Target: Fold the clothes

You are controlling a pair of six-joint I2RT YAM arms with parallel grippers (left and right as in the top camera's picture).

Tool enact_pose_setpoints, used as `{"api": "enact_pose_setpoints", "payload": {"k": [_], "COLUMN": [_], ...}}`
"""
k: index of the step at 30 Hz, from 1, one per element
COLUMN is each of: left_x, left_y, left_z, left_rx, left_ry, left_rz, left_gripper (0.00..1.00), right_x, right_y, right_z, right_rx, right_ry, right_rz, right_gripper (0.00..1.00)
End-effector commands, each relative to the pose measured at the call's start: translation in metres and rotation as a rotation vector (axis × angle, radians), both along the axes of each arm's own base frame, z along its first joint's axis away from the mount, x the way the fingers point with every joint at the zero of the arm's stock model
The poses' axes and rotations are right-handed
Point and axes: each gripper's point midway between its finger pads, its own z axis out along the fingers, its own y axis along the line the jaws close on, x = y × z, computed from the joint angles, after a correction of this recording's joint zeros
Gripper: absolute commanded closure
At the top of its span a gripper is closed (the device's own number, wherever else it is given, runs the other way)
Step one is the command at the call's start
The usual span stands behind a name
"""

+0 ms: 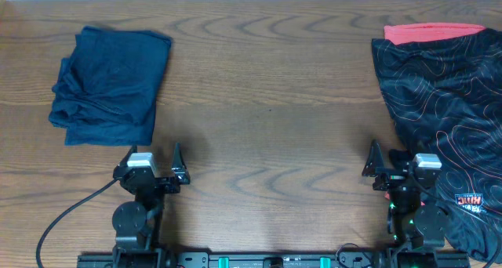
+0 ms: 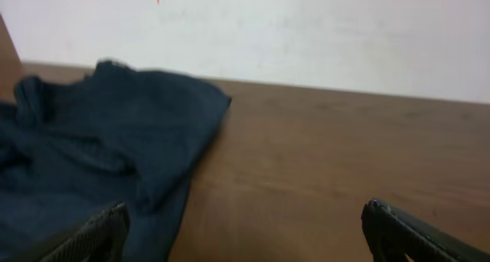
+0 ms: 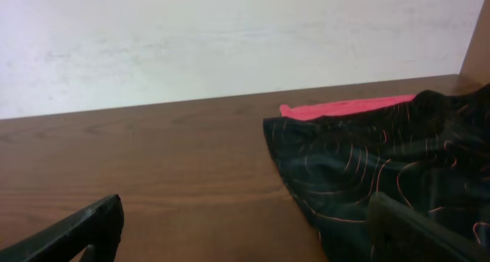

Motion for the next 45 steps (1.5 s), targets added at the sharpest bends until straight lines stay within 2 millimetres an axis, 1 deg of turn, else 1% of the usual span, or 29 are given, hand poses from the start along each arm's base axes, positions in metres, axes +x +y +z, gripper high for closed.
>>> {"api": "enact_pose_setpoints", "payload": {"k": [1, 5, 9, 12, 14, 16, 18, 22, 24, 26, 28, 31, 34, 36, 38, 42, 45], "left_x": [-0.002, 0.0, 0.008, 0.014, 0.018, 0.02, 0.02, 0.017, 0.018, 0.017, 0.017, 0.017, 0.017, 0.017, 0.017, 0.017, 0.017], "left_y": [-0.001, -0.001, -0.001, -0.002, -0.002, -0.002, -0.002, -0.002, -0.002, -0.002, -0.002, -0.002, -0.002, -0.002, -0.002, -0.002, -0.002], "left_z": [-0.006, 0.01, 0.028, 0.036, 0.04, 0.042, 0.041, 0.034, 0.03, 0.026, 0.025, 0.025, 0.025, 0.025, 0.025, 0.025, 0.025], "left_rx": [-0.036, -0.035, -0.034, -0.033, -0.032, -0.031, -0.029, -0.027, -0.029, -0.028, -0.028, -0.028, -0.028, -0.028, -0.028, -0.028, -0.028], "left_ry": [0.065, 0.105, 0.165, 0.246, 0.311, 0.378, 0.453, 0.578, 0.604, 0.619, 0.625, 0.624, 0.625, 0.625, 0.625, 0.625, 0.624], "left_rz": [-0.004, -0.003, -0.001, 0.0, 0.002, 0.002, 0.004, 0.006, 0.003, 0.003, 0.003, 0.003, 0.004, 0.004, 0.004, 0.004, 0.004], "left_gripper": [0.02, 0.02, 0.02, 0.02, 0.02, 0.02, 0.02, 0.02, 0.02, 0.02, 0.02, 0.02, 0.02, 0.02, 0.02, 0.02, 0.02], "right_x": [-0.002, -0.005, -0.004, 0.0, 0.006, 0.012, 0.019, 0.031, 0.036, 0.036, 0.032, 0.019, 0.01, 0.007, 0.002, -0.006, -0.01], "right_y": [-0.002, -0.011, -0.025, -0.032, -0.035, -0.035, -0.035, -0.033, -0.03, -0.03, -0.033, -0.047, -0.057, -0.058, -0.06, -0.072, -0.077], "right_z": [0.015, 0.017, 0.026, 0.032, 0.032, 0.028, 0.019, 0.0, -0.012, -0.027, -0.045, -0.073, -0.094, -0.106, -0.121, -0.138, -0.147], "right_rx": [0.021, 0.012, -0.001, -0.015, -0.023, -0.03, -0.038, -0.042, -0.034, -0.037, -0.037, -0.004, -0.035, -0.039, -0.044, -0.055, -0.052], "right_ry": [-0.01, 0.082, 0.204, 0.31, 0.398, 0.498, 0.615, 0.784, 0.841, 0.898, 0.977, 1.102, 1.2, 1.251, 1.311, 1.364, 1.382], "right_rz": [-0.008, -0.061, -0.139, -0.183, -0.197, -0.195, -0.193, -0.176, -0.154, -0.153, -0.18, -0.314, -0.391, -0.405, -0.425, -0.542, -0.609], "right_gripper": [0.01, 0.01, 0.01, 0.01, 0.01, 0.01, 0.01, 0.01, 0.01, 0.01, 0.01, 0.01, 0.05, 0.06, 0.11, 0.13, 0.18]}}
